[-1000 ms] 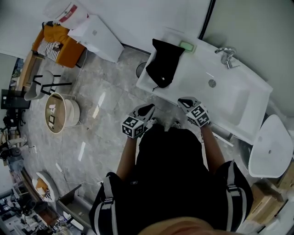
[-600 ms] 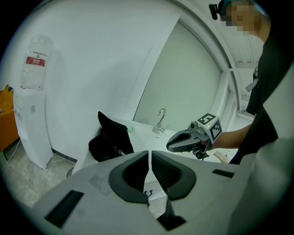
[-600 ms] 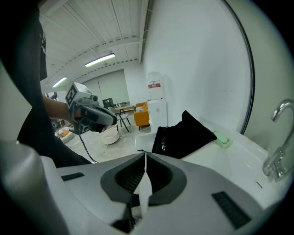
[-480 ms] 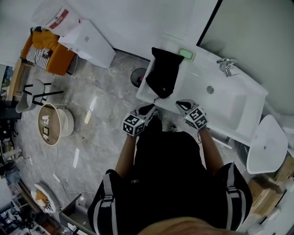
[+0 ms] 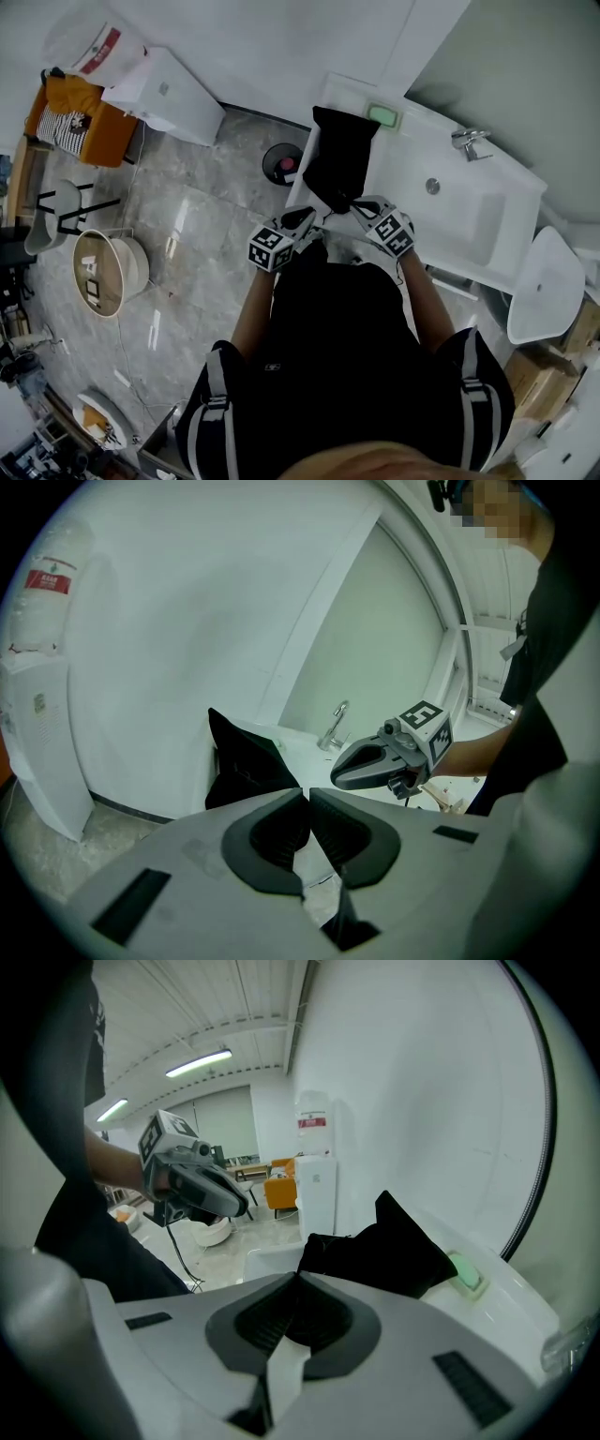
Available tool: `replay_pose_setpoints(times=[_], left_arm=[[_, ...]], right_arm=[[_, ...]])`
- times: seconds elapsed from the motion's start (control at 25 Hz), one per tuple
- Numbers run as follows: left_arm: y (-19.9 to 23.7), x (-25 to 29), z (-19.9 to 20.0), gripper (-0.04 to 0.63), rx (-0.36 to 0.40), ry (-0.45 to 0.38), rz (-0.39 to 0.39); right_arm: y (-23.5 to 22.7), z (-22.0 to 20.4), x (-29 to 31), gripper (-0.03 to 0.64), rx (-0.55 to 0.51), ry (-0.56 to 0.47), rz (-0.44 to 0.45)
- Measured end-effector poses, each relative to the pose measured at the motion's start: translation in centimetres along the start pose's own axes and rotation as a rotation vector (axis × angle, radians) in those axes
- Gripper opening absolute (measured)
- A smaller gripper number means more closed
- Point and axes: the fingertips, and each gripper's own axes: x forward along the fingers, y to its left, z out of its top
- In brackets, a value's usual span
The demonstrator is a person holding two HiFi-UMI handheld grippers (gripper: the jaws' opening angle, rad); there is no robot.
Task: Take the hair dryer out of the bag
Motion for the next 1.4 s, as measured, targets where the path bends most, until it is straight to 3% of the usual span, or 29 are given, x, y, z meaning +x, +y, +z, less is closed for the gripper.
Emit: replay_pose_setpoints(times=[0.24,0.64,0.72,0.76,0.92,1.04,1.24,1.4], left_arm=[[3.6,-0.2,0.3,0.028,0.027,0.026,-0.008],[6.0,0.7,-0.2,0.028,0.019,0.085,-0.056],[6.1,0.9,-0.5,0.028,0.022,0.109,-0.075],[6.1,1.0,-0.7,0.028,0.023,0.119,-0.084],[5.6,2.0,-1.4,0.028,0.035,0.162,-0.141],[5.0,4.1,-1.9,0.028,0.091,0.208,-0.185],[4.3,8.6,-1.2,0.029,0.15,0.262,-0.219],[5.2,11.9,-0.6,0.029,0.155,0.281,-0.185]], right_arm=[[-1.8,-0.5,2.9,0.072,0.002,0.063,-0.033],[-4.9,-3.7,7.1,0.179,-0.096,0.242,-0.142],[-5.3,-4.5,8.1,0.152,-0.071,0.292,-0.134],[-5.5,-4.5,8.3,0.084,-0.043,0.305,-0.124],[-7.1,-1.2,7.9,0.075,0.173,0.185,-0.102],[-9.3,1.2,7.3,0.075,0.318,0.079,-0.11],[-10.8,2.3,6.2,0.075,0.347,0.064,-0.125],[-10.9,2.2,5.4,0.075,0.359,0.063,-0.119]])
